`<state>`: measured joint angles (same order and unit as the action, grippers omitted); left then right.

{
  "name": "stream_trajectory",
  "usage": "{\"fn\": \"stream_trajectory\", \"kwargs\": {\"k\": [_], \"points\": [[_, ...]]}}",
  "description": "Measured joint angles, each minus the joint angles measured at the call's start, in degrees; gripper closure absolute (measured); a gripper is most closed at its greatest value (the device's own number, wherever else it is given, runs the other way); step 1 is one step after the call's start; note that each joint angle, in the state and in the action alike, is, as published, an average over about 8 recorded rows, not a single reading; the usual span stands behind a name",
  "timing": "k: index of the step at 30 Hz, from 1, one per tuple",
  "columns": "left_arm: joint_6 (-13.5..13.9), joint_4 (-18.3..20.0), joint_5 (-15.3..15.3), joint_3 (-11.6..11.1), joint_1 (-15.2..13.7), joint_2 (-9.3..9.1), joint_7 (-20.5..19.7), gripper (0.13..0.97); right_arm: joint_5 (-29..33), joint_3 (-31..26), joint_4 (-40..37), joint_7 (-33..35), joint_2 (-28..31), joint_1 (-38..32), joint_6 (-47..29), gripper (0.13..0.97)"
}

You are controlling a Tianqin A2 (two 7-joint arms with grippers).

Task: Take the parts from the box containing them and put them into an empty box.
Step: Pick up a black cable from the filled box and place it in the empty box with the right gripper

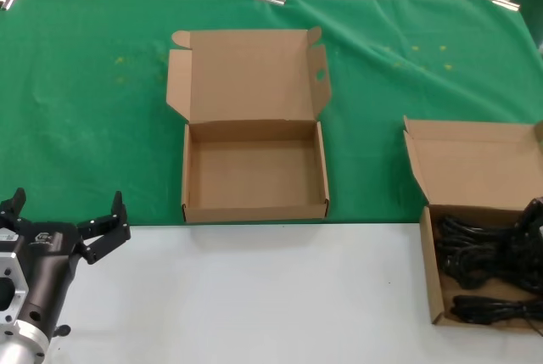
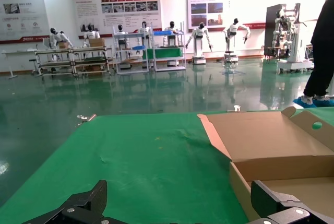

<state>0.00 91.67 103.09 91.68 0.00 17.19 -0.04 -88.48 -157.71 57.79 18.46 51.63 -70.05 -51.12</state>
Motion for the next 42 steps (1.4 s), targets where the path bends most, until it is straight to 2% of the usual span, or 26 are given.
{"fn": "stream_trajectory", "kwargs": {"k": [11, 18, 25, 32, 42], "points": [[0.00, 0.00, 0.00, 0.00, 0.00, 0.00, 0.00, 0.132, -0.37, 0.01, 8.99, -3.80, 3.79, -2.38, 0.47, 0.858], [0.00, 0.00, 0.00, 0.00, 0.00, 0.00, 0.00, 0.132, 1.06, 0.02, 13.58, -5.57, 2.26, -4.13, 1.05, 0.859], [0.00, 0.00, 0.00, 0.00, 0.00, 0.00, 0.00, 0.132, 3.45, 0.01, 13.75, -3.13, -3.58, -5.17, 2.89, 0.860], [0.00, 0.00, 0.00, 0.00, 0.00, 0.00, 0.00, 0.132, 4.27, 0.00, 9.20, 4.64, -11.89, -5.12, 7.88, 0.860], [0.00, 0.00, 0.00, 0.00, 0.00, 0.00, 0.00, 0.132, -2.26, 0.01, -0.49, 17.71, -23.09, -5.04, 16.09, 0.861]]}}
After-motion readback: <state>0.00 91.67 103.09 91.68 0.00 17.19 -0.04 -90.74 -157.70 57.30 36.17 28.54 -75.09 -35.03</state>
